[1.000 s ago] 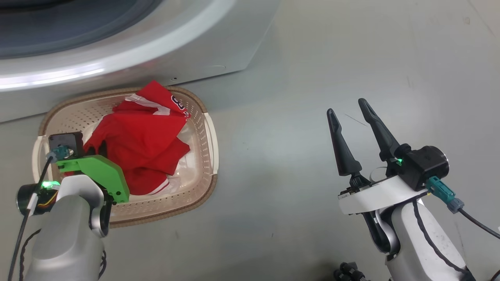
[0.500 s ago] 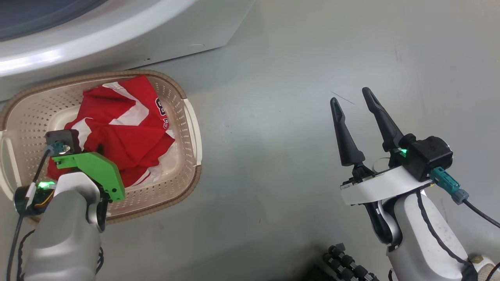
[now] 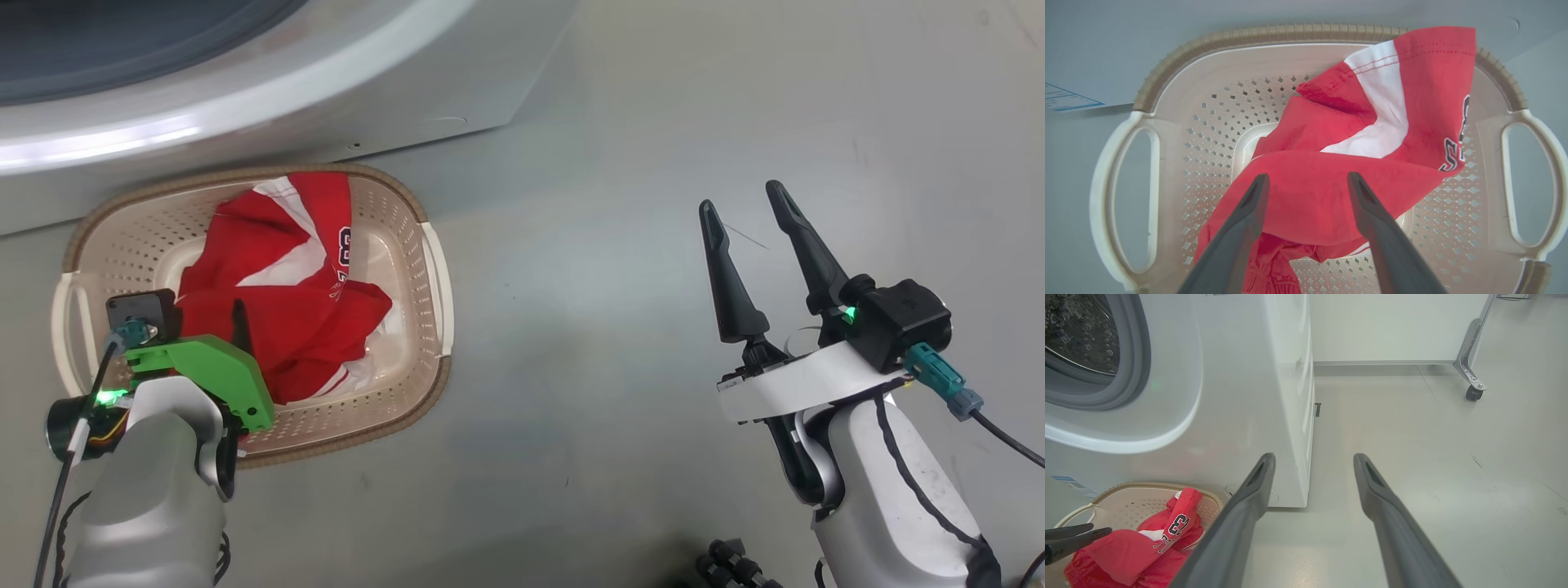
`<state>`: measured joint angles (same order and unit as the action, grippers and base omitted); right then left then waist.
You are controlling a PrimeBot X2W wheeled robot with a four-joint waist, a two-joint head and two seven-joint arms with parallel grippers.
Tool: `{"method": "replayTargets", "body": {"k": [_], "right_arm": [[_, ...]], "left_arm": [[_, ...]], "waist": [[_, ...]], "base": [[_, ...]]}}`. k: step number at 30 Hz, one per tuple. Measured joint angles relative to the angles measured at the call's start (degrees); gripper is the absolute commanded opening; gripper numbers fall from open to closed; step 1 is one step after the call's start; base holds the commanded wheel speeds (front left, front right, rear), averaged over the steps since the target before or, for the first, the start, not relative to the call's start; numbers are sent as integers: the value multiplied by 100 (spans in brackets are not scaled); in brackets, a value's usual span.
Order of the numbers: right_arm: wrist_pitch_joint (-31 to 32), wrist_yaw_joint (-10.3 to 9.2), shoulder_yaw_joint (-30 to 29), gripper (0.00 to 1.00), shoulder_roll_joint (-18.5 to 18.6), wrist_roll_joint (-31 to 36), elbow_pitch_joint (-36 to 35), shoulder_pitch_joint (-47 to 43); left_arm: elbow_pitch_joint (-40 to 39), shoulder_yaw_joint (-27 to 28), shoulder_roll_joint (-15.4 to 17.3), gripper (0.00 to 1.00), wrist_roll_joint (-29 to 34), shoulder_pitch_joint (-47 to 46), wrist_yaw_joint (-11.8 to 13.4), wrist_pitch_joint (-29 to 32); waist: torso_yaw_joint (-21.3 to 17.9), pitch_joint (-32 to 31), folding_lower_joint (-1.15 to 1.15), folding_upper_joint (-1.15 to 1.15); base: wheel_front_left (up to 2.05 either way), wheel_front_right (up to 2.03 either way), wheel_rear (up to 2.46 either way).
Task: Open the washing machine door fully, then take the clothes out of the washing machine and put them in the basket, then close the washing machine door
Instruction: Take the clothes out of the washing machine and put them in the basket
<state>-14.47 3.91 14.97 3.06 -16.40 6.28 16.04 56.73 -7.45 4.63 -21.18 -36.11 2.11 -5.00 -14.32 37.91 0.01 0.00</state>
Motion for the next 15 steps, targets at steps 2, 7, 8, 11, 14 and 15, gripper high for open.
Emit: {"method": "replayTargets", "body": {"k": [2,7,8,11,14,15], "right_arm": [[0,3,-3,100,0,5,36,2],[0,5,-74,100,0,27,108,2],[0,5,-104,100,1,27,121,1],[0,2,-183,100,15,36,170,-4],[0,-3,-250,100,42,42,222,-11],[0,-4,-270,100,46,42,234,-13]], "left_arm": [[0,-13,-2,100,1,1,-44,-200],[-20,-53,-23,100,8,2,-97,-650],[-33,-56,-38,100,9,3,-98,-746],[-116,-99,-67,100,19,5,-145,-878],[-238,-131,-94,100,86,19,-167,-927],[-289,-149,-100,100,123,30,-192,-935]], "waist": [[42,-69,0,0],[139,-267,0,0],[159,-311,0,0],[222,-446,0,0],[286,-592,0,0],[306,-644,0,0]], "base": [[0,0,0],[0,0,0],[0,0,0],[0,0,0],[0,0,0],[0,0,0]]}}
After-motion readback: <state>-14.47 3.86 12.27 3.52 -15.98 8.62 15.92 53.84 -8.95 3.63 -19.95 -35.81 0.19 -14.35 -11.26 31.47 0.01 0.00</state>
